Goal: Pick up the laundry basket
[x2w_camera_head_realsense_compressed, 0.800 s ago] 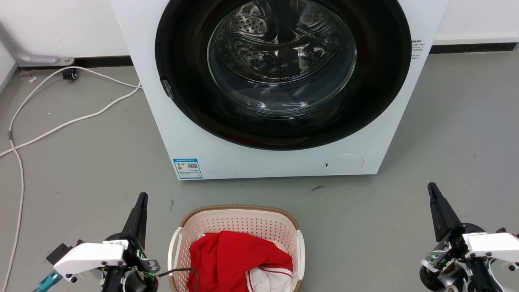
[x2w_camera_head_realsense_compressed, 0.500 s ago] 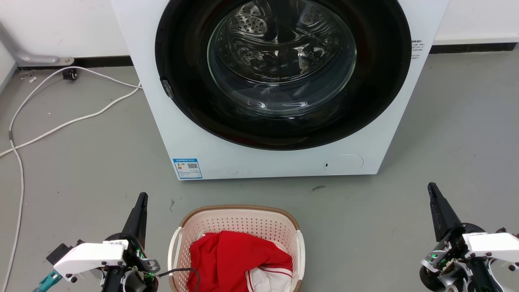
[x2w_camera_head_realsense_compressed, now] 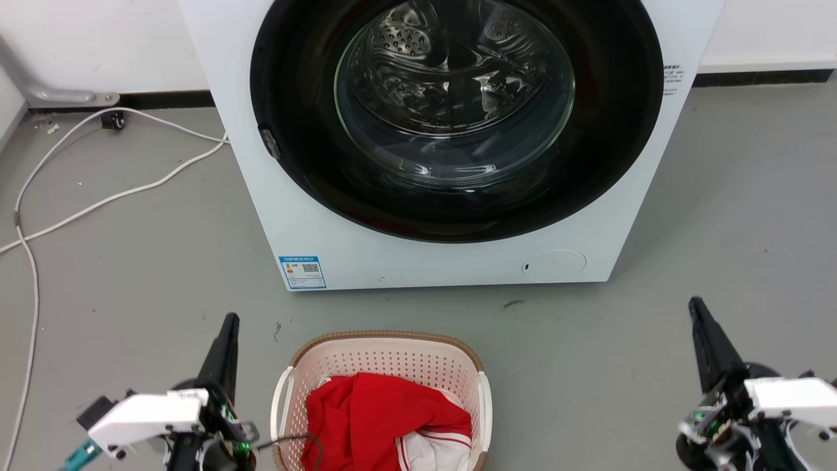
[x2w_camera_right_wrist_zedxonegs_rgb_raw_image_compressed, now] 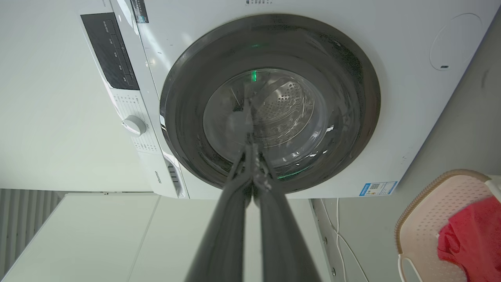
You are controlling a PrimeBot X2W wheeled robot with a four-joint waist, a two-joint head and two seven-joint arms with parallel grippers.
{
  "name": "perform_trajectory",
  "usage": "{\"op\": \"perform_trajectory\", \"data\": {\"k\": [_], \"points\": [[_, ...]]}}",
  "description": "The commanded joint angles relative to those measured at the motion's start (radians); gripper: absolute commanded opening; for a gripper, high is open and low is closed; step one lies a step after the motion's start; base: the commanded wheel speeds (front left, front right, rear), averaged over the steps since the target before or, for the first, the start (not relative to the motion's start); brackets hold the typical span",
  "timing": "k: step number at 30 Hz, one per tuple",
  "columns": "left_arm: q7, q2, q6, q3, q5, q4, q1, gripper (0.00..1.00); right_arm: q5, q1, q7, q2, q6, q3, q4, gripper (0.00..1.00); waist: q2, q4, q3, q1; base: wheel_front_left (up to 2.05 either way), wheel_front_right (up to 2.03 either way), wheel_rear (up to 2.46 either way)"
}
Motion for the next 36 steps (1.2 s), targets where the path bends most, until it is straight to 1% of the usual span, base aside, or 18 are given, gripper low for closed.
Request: {"op": "perform_trajectory", "data": {"k": [1, 5, 8, 13, 16, 29, 33, 34, 36], "points": [[-0.001, 0.000, 0.000, -0.001, 0.000, 0.003, 0.002, 1.00, -0.001, 0.002, -0.001, 0.000, 0.000, 0.001, 0.004, 1.00, 0.0000, 0.000, 0.000, 0.0000, 0.00, 0.00, 0.00], [-0.012, -0.003, 0.000, -0.006, 0.004, 0.014, 0.018, 1.00, -0.007, 0.019, -0.012, 0.001, 0.000, 0.003, 0.018, 1.00, 0.0000, 0.000, 0.000, 0.0000, 0.00, 0.00, 0.00], [-0.033, -0.002, 0.000, 0.004, 0.051, 0.007, 0.018, 1.00, -0.059, 0.020, -0.033, 0.001, 0.000, -0.002, 0.009, 1.00, 0.0000, 0.000, 0.001, 0.0000, 0.00, 0.00, 0.00], [-0.058, -0.002, 0.007, 0.017, 0.147, -0.018, 0.014, 1.00, -0.183, 0.024, -0.057, 0.001, 0.000, -0.004, -0.026, 1.00, 0.0000, 0.000, 0.003, 0.0000, 0.00, 0.00, 0.00], [-0.072, -0.002, 0.023, 0.011, 0.216, -0.040, 0.016, 1.00, -0.270, 0.030, -0.071, 0.001, 0.000, 0.003, -0.048, 1.00, 0.0000, 0.000, 0.005, 0.0000, 0.00, 0.00, 0.00], [-0.127, -0.001, 0.081, -0.062, 0.520, -0.106, 0.035, 1.00, -0.615, 0.054, -0.127, 0.000, 0.000, 0.045, -0.126, 1.00, 0.0000, 0.000, 0.008, 0.0000, 0.00, 0.00, 0.00], [-0.143, -0.001, 0.096, -0.075, 0.598, -0.115, 0.039, 1.00, -0.702, 0.062, -0.143, 0.000, 0.000, 0.056, -0.137, 1.00, 0.0000, -0.001, 0.008, 0.0000, 0.00, 0.00, 0.00], [-0.143, -0.001, 0.096, -0.075, 0.598, -0.115, 0.039, 1.00, -0.702, 0.062, -0.143, 0.000, 0.000, 0.056, -0.137, 1.00, 0.0000, -0.001, 0.008, 0.0000, 0.00, 0.00, 0.00], [-0.151, -0.001, 0.100, -0.079, 0.631, -0.121, 0.041, 1.00, -0.739, 0.067, -0.151, 0.000, 0.000, 0.057, -0.142, 1.00, 0.0000, -0.001, 0.008, 0.0000, 0.00, 0.00, 0.00]]}}
